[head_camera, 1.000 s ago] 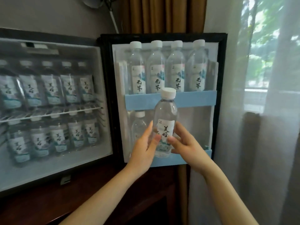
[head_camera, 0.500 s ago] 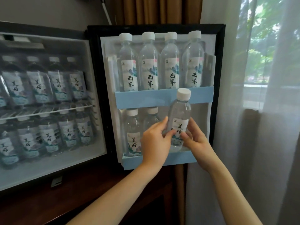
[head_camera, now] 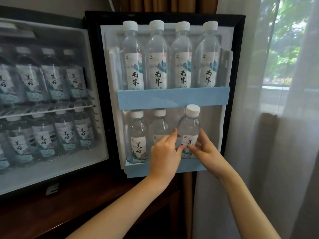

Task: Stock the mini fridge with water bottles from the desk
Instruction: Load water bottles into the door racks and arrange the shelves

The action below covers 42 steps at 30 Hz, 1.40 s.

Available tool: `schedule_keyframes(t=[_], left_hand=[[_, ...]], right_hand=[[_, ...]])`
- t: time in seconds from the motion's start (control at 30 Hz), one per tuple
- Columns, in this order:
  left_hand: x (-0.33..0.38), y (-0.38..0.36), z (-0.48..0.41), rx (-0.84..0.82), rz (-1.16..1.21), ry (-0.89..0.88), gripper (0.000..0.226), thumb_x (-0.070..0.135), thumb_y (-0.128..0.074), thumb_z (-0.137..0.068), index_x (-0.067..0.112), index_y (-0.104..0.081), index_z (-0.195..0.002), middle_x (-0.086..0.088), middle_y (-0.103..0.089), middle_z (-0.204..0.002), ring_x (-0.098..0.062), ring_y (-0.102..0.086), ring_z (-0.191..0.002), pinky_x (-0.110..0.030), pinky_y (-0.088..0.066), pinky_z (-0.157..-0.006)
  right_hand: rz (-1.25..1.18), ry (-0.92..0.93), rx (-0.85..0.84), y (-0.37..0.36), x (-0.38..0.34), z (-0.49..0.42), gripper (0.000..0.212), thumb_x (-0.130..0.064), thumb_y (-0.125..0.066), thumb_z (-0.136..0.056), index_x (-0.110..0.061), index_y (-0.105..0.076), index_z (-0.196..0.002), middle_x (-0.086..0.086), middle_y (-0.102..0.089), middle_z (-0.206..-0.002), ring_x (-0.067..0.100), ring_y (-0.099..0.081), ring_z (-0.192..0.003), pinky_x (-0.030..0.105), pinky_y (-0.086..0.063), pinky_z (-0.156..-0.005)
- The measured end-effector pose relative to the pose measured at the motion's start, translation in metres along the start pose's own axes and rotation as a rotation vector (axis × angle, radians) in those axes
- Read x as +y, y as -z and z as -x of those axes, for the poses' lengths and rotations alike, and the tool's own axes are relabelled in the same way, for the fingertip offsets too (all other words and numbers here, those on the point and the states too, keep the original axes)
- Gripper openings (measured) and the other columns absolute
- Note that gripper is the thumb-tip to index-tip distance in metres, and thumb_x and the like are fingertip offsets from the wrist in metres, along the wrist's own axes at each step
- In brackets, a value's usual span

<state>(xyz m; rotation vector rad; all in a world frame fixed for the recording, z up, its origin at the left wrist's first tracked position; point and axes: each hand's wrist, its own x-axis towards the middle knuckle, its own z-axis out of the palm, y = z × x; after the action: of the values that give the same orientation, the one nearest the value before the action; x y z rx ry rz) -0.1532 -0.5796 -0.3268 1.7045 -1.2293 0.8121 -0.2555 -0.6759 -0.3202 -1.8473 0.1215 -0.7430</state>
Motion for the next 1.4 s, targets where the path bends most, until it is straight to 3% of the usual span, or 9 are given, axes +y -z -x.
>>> schedule_keyframes(t=[0.13,0.33,0.5,0.63,0.7,0.77,1.03,1.2,1.4], left_hand=[[-0.005,0.000,0.006,-0.004,-0.007,-0.033,0.056,0.014,-0.082,-0.066,-0.001,-0.063,-0.116,-0.007,-0.070,-0.077,-0.020,-0.069,-0.066,-0.032,-0.057,-0.054],[-0.011,0.009,0.006,0.071,-0.015,-0.164,0.040,0.011,-0.068,-0.073,-0.001,-0.065,-0.111,-0.005,-0.071,-0.077,-0.016,-0.068,-0.065,-0.030,-0.055,-0.045],[-0.019,0.023,0.008,0.127,0.008,-0.199,0.030,0.006,-0.068,-0.073,-0.001,-0.070,-0.102,-0.008,-0.074,-0.084,-0.016,-0.071,-0.071,-0.019,-0.053,-0.064],[-0.031,0.041,0.009,0.153,0.010,-0.216,0.016,0.004,-0.066,-0.080,0.003,-0.072,-0.094,-0.004,-0.073,-0.081,-0.012,-0.067,-0.069,-0.017,-0.050,-0.066],[-0.040,0.055,0.012,0.147,-0.004,-0.198,0.015,0.006,-0.062,-0.083,0.005,-0.072,-0.094,-0.001,-0.072,-0.079,-0.009,-0.063,-0.064,-0.015,-0.049,-0.059],[-0.052,0.071,0.015,0.148,-0.031,-0.167,0.017,0.009,-0.058,-0.084,0.006,-0.072,-0.094,0.000,-0.071,-0.077,-0.008,-0.061,-0.061,-0.013,-0.046,-0.057],[-0.125,0.165,0.051,0.174,-0.259,0.045,0.023,0.019,-0.051,-0.084,0.011,-0.072,-0.091,-0.001,-0.071,-0.078,-0.010,-0.059,-0.061,-0.019,-0.044,-0.055],[-0.179,0.250,0.095,0.190,-0.449,0.242,0.028,0.023,-0.047,-0.084,0.013,-0.072,-0.092,0.002,-0.071,-0.079,-0.009,-0.059,-0.056,-0.024,-0.048,-0.053],[-0.238,0.357,0.155,0.221,-0.686,0.563,0.017,0.009,-0.062,-0.081,0.017,-0.073,-0.092,0.004,-0.072,-0.089,-0.013,-0.065,-0.069,-0.023,-0.050,-0.064]], right_hand=[[0.100,-0.068,-0.021,-0.001,-0.002,-0.003,0.049,-0.002,-0.046,-0.095,-0.024,-0.029,-0.136,-0.011,-0.055,-0.122,0.003,-0.058,-0.111,0.012,-0.049,-0.079],[0.327,-0.122,-0.021,-0.003,-0.003,-0.014,0.054,-0.020,-0.049,-0.096,-0.020,-0.022,-0.143,-0.015,-0.055,-0.105,-0.003,-0.058,-0.080,0.013,-0.047,-0.069],[0.276,-0.147,0.027,-0.008,-0.001,-0.010,0.057,-0.018,-0.051,-0.095,-0.020,-0.021,-0.143,-0.001,-0.051,-0.129,0.009,-0.056,-0.108,0.020,-0.050,-0.084],[0.350,0.066,0.482,-0.032,0.006,-0.009,0.058,-0.021,-0.060,-0.090,-0.009,-0.032,-0.138,0.002,-0.043,-0.128,0.010,-0.040,-0.120,0.025,-0.034,-0.104],[0.396,0.268,0.756,-0.051,0.001,-0.007,0.039,-0.021,-0.056,-0.089,-0.002,-0.047,-0.122,0.003,-0.047,-0.114,0.013,-0.045,-0.109,0.017,-0.034,-0.097],[0.447,0.448,0.873,-0.073,-0.007,-0.009,0.025,-0.018,-0.052,-0.088,0.001,-0.054,-0.105,0.005,-0.051,-0.099,0.011,-0.044,-0.095,0.013,-0.033,-0.086],[0.429,0.711,0.520,-0.202,-0.035,-0.032,0.012,-0.007,-0.049,-0.085,-0.001,-0.060,-0.085,0.010,-0.057,-0.081,0.020,-0.046,-0.081,0.020,-0.031,-0.075],[0.293,0.721,0.221,-0.307,-0.045,-0.037,0.016,-0.012,-0.045,-0.086,-0.003,-0.059,-0.084,0.009,-0.057,-0.080,0.018,-0.046,-0.081,0.020,-0.032,-0.075],[0.161,0.636,-0.214,-0.444,-0.054,-0.042,0.023,-0.020,-0.042,-0.086,-0.008,-0.061,-0.086,0.005,-0.062,-0.081,0.022,-0.059,-0.078,0.026,-0.042,-0.070]])
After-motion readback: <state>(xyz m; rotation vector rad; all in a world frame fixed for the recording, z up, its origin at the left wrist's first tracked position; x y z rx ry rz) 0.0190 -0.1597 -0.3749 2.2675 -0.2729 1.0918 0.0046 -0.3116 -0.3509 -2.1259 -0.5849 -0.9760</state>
